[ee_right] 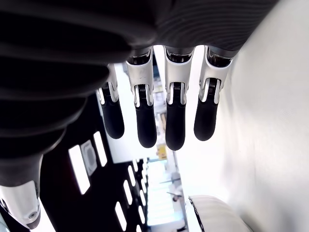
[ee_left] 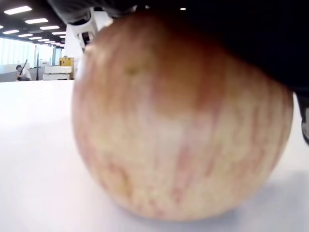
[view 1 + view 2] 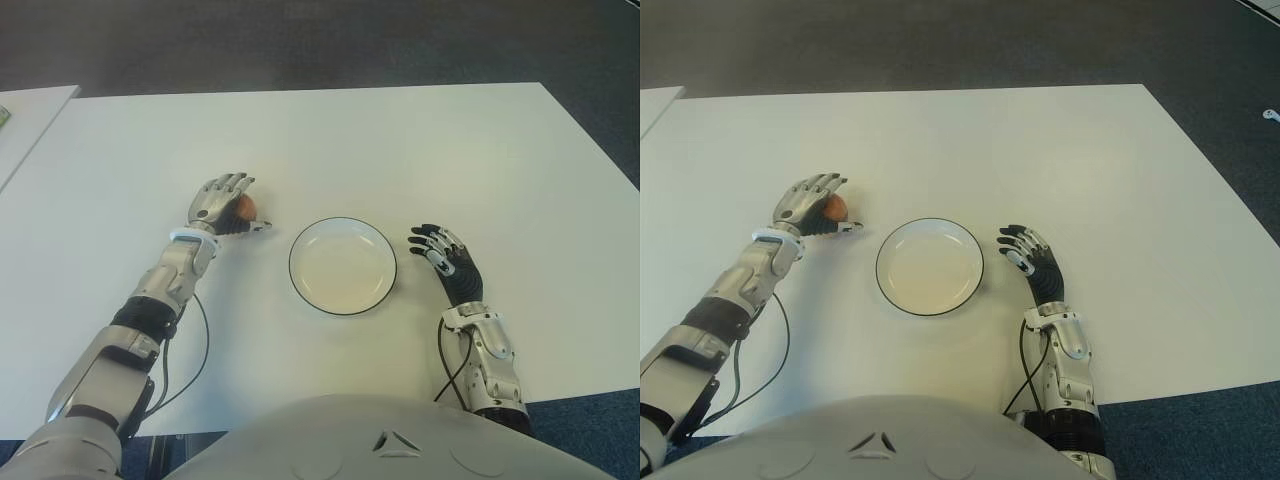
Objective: Put the apples into the plate.
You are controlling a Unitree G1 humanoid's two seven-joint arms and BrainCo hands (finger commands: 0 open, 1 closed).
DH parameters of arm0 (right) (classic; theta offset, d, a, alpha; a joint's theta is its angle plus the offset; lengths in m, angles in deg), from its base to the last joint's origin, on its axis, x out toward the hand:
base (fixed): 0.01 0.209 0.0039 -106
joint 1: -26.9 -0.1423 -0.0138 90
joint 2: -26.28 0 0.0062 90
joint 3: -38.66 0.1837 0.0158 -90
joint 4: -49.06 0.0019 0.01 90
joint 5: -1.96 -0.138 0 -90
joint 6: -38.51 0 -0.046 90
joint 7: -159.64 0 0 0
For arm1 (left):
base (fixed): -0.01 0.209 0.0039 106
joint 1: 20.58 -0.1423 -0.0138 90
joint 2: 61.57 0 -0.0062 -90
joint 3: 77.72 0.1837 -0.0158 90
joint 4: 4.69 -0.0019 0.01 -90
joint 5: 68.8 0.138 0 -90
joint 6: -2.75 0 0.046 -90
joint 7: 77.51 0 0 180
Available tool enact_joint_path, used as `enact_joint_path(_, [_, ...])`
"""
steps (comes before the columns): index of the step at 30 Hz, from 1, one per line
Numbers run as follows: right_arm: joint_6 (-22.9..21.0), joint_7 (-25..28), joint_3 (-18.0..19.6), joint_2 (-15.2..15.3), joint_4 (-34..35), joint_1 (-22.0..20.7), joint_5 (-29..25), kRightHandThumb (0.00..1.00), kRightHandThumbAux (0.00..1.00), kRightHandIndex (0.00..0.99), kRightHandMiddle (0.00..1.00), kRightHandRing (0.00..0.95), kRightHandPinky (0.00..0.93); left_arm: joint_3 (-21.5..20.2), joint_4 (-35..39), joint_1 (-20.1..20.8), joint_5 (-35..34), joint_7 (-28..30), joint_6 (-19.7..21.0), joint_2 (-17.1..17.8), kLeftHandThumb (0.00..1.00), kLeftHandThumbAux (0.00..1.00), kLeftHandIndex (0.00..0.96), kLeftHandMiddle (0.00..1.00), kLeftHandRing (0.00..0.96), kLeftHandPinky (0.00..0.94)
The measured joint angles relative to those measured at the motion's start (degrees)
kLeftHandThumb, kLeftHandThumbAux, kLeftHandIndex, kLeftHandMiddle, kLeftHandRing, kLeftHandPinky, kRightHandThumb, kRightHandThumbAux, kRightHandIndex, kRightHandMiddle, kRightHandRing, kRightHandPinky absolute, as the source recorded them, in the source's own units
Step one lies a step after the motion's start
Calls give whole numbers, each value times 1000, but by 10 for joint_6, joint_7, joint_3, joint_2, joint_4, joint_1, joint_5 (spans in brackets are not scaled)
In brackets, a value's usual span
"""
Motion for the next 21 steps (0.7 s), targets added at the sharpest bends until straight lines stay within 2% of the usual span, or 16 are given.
enact_joint_path(16, [-7,4,11,7,-5,-6,-11,354,627,239,311,319,330,18,-63,25,-4,-29,-13,0,308,423,79,17,12,74])
enact_joint_path(21, [-7,4,12,8,-6,-6,-11,349,623,245,310,320,332,22,-82,33,-11,-34,-18,0,324,442,142,86,79,137])
